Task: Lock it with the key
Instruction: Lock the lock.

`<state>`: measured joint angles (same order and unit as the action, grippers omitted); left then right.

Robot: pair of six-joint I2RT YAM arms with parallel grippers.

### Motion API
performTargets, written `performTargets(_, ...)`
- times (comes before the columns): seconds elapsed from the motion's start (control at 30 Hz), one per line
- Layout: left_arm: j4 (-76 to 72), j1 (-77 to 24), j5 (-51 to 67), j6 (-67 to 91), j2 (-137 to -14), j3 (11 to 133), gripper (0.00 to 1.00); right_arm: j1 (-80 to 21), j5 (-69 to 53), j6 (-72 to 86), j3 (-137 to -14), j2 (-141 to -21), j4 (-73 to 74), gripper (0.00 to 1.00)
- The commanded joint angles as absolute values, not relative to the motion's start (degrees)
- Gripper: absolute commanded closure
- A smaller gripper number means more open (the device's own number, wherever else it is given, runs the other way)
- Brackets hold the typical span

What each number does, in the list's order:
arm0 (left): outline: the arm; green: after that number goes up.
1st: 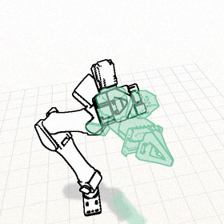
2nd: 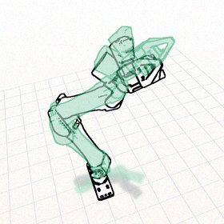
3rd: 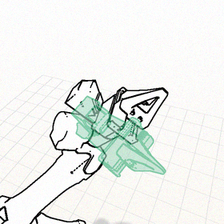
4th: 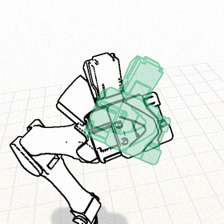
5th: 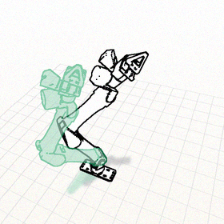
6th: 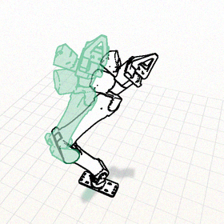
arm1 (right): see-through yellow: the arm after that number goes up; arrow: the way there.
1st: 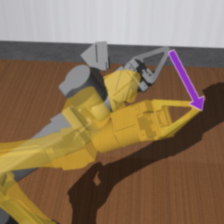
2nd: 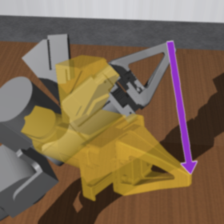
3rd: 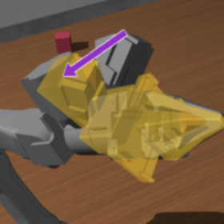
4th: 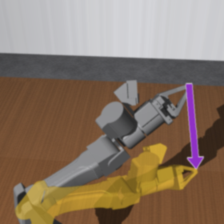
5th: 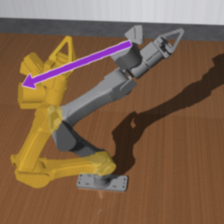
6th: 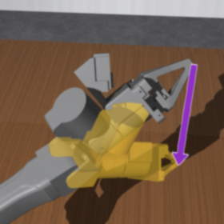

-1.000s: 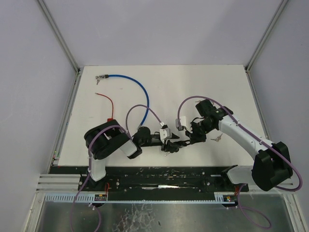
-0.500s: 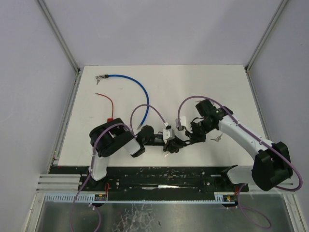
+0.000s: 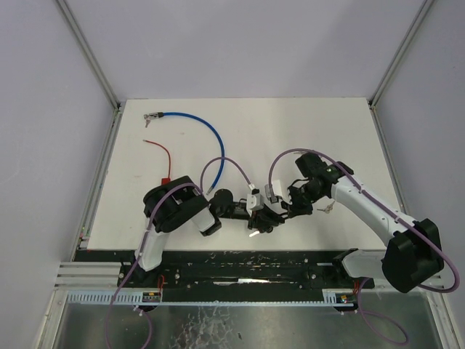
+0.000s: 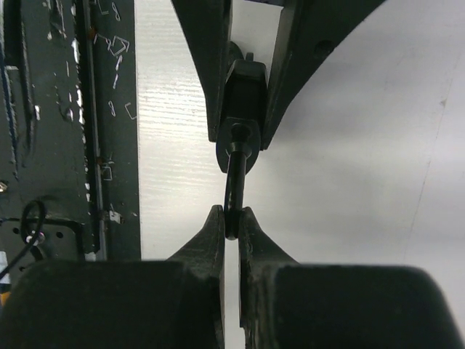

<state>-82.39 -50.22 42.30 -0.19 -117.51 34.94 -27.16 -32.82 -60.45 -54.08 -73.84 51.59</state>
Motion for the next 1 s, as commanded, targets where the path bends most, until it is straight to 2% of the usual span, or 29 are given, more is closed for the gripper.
performTargets(0.0,-91.5,-50.7,43.6,0.6,-120.0,37.0,1.0,-30.7,-34.3,-66.3,-53.6,-73.4,47.2,1.0)
performTargets(0.37,-91.8,-49.4,41.4,-3.8,-122.5,35.2,1.0,-34.4,-38.3,-68.4,-55.8,-81.3,48.6,1.0)
performTargets(0.67,-92.0,-48.5,39.4,-4.9,-122.1,33.4,1.0,-34.4,-38.8,-64.8,-56.9,-77.3,52.5,1.0)
performTargets(0.97,-92.0,-48.4,37.8,-5.2,-120.5,32.4,1.0,-34.4,-39.2,-60.8,-57.3,-80.3,51.2,1.0)
